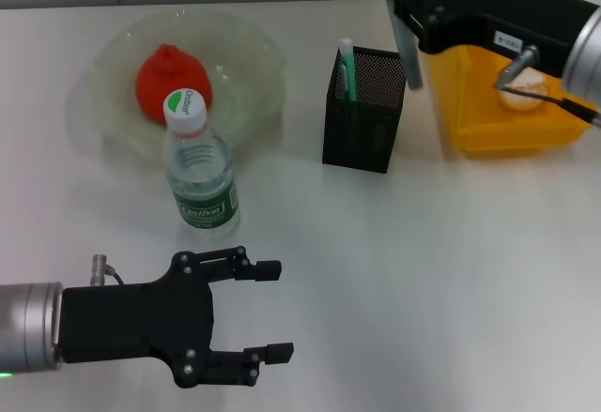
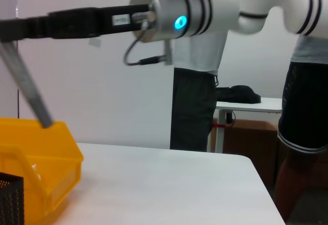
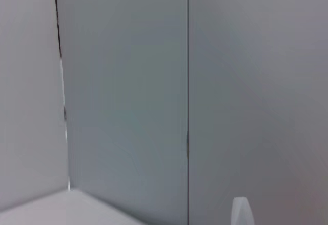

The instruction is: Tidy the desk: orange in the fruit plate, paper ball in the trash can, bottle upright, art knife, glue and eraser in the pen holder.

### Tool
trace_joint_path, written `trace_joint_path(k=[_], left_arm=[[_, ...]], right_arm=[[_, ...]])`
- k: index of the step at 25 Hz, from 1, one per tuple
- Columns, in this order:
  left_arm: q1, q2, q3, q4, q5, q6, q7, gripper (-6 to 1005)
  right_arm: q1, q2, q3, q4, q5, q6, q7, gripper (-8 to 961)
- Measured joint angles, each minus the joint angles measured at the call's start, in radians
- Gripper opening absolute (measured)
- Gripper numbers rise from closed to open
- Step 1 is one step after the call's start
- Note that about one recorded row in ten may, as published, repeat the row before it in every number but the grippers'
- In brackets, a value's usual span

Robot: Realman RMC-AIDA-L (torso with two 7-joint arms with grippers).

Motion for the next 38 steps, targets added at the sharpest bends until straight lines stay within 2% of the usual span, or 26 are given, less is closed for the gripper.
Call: trace_joint_path(k=[3,8,10,13,20,22,25,30,35,38], left_arm=[[0.003,0.001,-0.004,0.001,0.000,0.002,-0.001,784],[0.004,0.000,-0.006,0.007,0.000,0.008,-0.004,784],[0.003,0.000,-0.006,0.005,0.000,0.009,-0.004,784],[0.003,0.000,-0.004,0.007,0.000,0.009,-0.005,784],[0.003,0.000,-0.007,0.007,0.000,0.011,-0.005,784],[0.003,0.000,-0.008,0.007,0.000,0.015,-0.005,784],[0.003,0.001,-0.009,0.008,0.000,0.020,-0.005,784],[0.001,0.001,-0.010,0.008,0.000,0.025,-0.005,784],[0.000,0.004,-0.010,0.008,0.000,0.027,-0.005,784],[0.002,0.009,-0.009,0.008,0.000,0.031,-0.005,784]], right_arm=[[0.046,-0.004,0.013,0.163,0.230,-0.007,-0.229,151],[0.124,-0.004,0.075,0.397,0.575,-0.149,-0.579,157],[0.190,-0.005,0.107,0.543,0.682,-0.208,-0.673,159],[0.237,-0.005,0.136,0.637,0.696,-0.224,-0.690,162],[0.427,-0.003,0.256,1.004,0.702,-0.305,-0.820,170],[0.446,-0.003,0.283,1.052,0.702,-0.336,-0.833,172],[0.434,-0.003,0.297,1.064,0.703,-0.381,-0.850,175],[0.373,-0.006,0.291,1.031,0.696,-0.502,-0.859,390],[0.214,-0.008,0.307,0.873,0.641,-0.662,-0.757,497],[0.126,-0.014,0.379,0.786,0.523,-0.808,-0.668,561]])
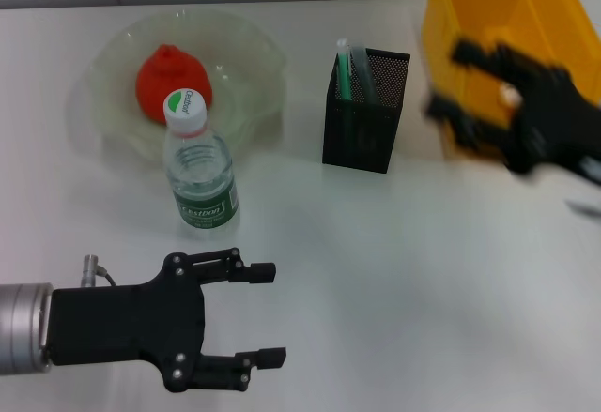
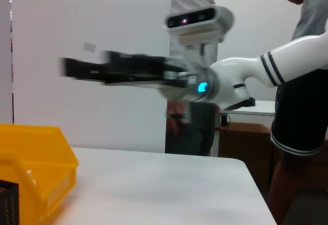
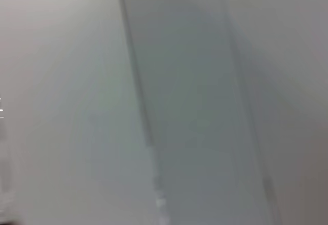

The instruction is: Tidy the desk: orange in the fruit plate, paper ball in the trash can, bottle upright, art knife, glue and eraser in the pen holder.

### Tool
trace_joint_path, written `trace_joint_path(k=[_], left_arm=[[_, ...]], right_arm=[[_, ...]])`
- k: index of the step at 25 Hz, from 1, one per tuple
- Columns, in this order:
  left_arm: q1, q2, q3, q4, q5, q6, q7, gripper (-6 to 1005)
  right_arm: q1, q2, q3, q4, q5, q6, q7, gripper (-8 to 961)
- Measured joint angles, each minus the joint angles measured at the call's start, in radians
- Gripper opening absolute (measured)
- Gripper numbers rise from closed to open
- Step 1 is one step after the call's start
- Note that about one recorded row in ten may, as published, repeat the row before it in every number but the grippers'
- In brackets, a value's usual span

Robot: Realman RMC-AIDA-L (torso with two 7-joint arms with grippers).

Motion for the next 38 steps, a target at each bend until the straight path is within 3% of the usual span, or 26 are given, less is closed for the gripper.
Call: trace_joint_path(k=[5,8,9,17,30,38], left_arm=[[0.003,0.008,-0.011,0.008,0.000,0.042,0.000,784],[0.005,0.014,-0.016,0.013,0.000,0.052,-0.001,784],[0.005,0.015,-0.017,0.013,0.000,0.056,-0.001,784],[0.003,0.019,-0.021,0.014,0.000,0.072,-0.003,784],[0.009,0.022,-0.029,0.012,0.000,0.075,-0.013,784],[0.009,0.013,-0.057,0.006,0.000,0.077,-0.003,784]], right_arm=[[-0.033,-0.026,0.231,-0.017,-0.340,-0.378,0.052,705],[-0.010,-0.040,0.278,-0.003,-0.525,-0.513,0.058,826],[-0.001,-0.041,0.284,0.006,-0.571,-0.542,0.060,827],[0.014,-0.013,0.292,0.010,-0.641,-0.515,0.049,834],[0.040,-0.002,0.295,0.020,-0.643,-0.457,0.048,834],[0.044,0.004,0.306,0.020,-0.643,-0.446,0.046,834]])
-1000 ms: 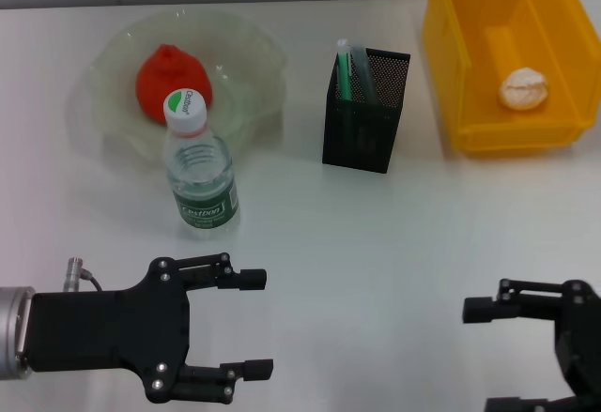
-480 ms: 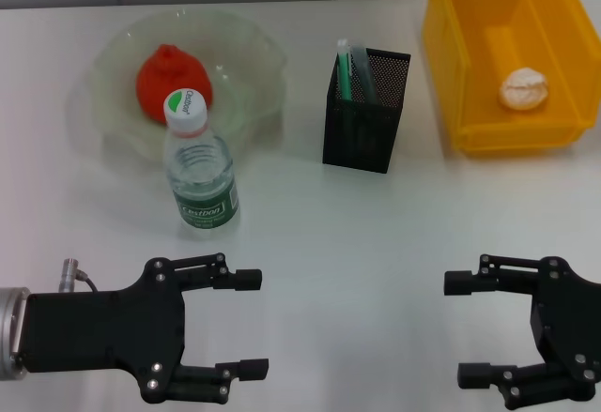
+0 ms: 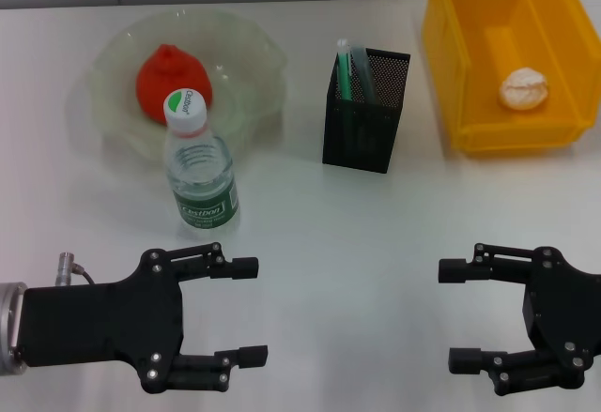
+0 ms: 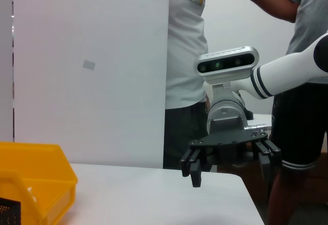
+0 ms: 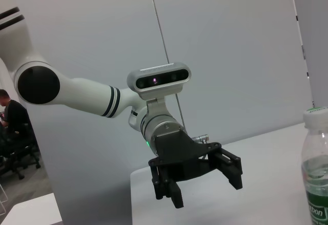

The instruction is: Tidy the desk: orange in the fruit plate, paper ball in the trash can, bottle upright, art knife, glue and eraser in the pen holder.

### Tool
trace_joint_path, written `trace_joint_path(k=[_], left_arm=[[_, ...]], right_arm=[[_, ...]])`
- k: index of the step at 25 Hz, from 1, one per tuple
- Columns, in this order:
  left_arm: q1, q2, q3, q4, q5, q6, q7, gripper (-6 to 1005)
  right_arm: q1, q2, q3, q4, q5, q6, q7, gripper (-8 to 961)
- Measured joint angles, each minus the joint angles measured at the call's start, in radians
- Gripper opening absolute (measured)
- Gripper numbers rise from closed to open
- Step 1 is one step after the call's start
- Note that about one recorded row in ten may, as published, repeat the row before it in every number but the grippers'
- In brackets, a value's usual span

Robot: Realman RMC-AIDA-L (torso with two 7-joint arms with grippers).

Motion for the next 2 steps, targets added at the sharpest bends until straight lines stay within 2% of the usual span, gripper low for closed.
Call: trace_joint_path(k=[2], left_arm=[[0.000,-0.001,0.000,0.000,0.000,0.000,0.000,784]], right_arm=[[0.001,0.000,0.000,0.000,0.000,0.000,0.000,834]])
